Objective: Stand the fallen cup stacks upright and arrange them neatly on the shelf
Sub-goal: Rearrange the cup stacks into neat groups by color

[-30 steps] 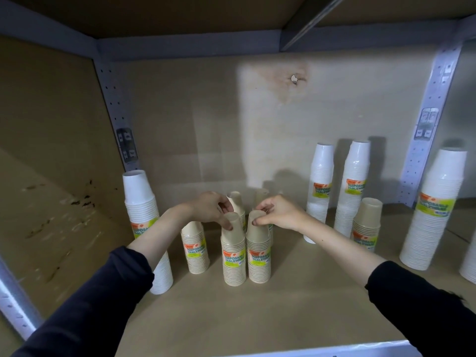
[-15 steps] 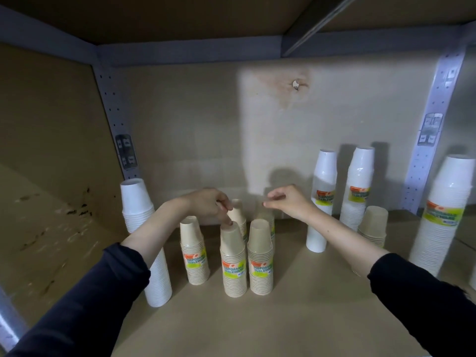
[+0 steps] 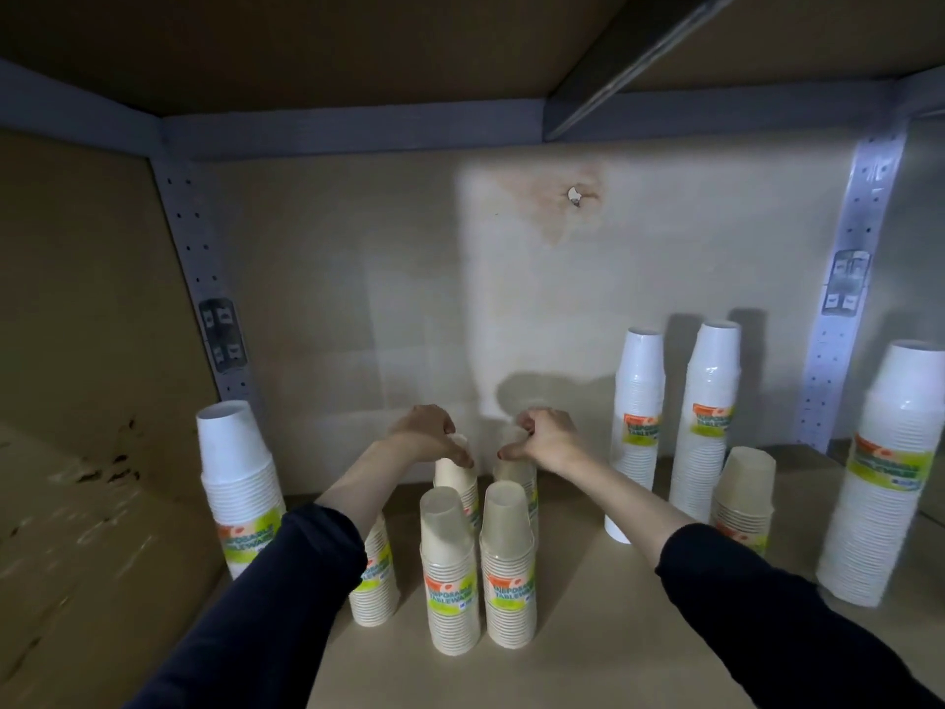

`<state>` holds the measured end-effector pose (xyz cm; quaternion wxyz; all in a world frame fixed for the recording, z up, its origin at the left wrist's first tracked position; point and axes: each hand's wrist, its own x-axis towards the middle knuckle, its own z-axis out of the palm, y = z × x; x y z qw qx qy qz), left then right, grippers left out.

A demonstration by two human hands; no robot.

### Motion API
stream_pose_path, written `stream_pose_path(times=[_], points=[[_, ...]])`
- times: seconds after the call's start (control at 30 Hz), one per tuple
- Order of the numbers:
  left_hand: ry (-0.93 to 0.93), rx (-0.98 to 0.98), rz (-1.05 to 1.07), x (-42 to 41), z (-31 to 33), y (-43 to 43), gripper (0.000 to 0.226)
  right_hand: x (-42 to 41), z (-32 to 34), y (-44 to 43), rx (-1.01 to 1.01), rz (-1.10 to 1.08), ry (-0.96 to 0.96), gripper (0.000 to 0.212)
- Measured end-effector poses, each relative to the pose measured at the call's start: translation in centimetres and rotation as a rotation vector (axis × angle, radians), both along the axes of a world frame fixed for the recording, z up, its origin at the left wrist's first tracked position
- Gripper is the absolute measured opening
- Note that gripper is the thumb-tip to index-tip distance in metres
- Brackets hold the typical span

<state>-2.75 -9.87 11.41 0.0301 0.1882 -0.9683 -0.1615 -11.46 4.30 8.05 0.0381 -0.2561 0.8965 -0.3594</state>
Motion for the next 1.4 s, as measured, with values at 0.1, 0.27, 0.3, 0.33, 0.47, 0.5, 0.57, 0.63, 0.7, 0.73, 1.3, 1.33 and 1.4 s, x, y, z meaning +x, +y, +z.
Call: stream_pose_path(times=[0.1,0.27,0.3,0.33,0.47,0.5,0.57,0.63,0.7,0.73,1.3,1.33,1.4], points=[[0.04,-0.002,0.011,-0.3,-0.4,0.0,0.056,-0.4,-0.8,-0.2,-0.012,-0.005,-0.01,0.066],[0.112,0.012,-0.021,-0.2,0.0,0.9,0.046,-0.2,-0.8,0.8,-0.044,-0.027,-0.036,0.055],[0.128,0.02,-0.033,-0.2,0.3,1.3,0.045,-0.3,-0.6,1.3,-0.061,-0.03,-0.027,0.054],[0.145,0.024,-0.046,-0.2,0.7,1.8,0.044,0.1,-0.2,1.9,-0.057,-0.035,-0.025,0.051],[0.232,0.016,-0.094,-0.1,2.5,4.5,0.043,0.5,1.3,5.4,-0.116,-0.076,0.039,0.025],[0.257,0.024,-0.103,-0.1,2.9,5.3,0.042,1.0,1.8,6.5,-0.132,-0.087,0.055,0.036],[0.286,0.047,-0.117,0.0,3.6,7.1,0.04,1.6,2.5,8.6,-0.132,-0.119,0.063,0.036],[0.304,0.081,-0.138,0.0,3.9,8.9,0.04,2.2,3.0,10.7,-0.115,-0.125,0.038,0.04],[0.318,0.095,-0.168,0.3,3.9,10.6,0.04,2.6,3.4,12.6,-0.083,-0.16,0.038,0.022],[0.317,0.093,-0.186,0.5,3.9,11.3,0.04,2.6,3.3,13.5,-0.085,-0.174,0.033,0.023],[0.246,0.183,-0.198,9.1,2.5,14.4,0.028,9.8,5.0,15.0,0.04,-0.004,0.035,0.045],[0.244,0.178,-0.187,9.9,2.5,13.9,0.028,10.2,4.8,14.5,0.037,0.012,0.039,0.043],[0.242,0.16,-0.161,11.4,2.4,12.8,0.027,11.2,4.6,13.4,0.017,0.052,0.049,0.039]])
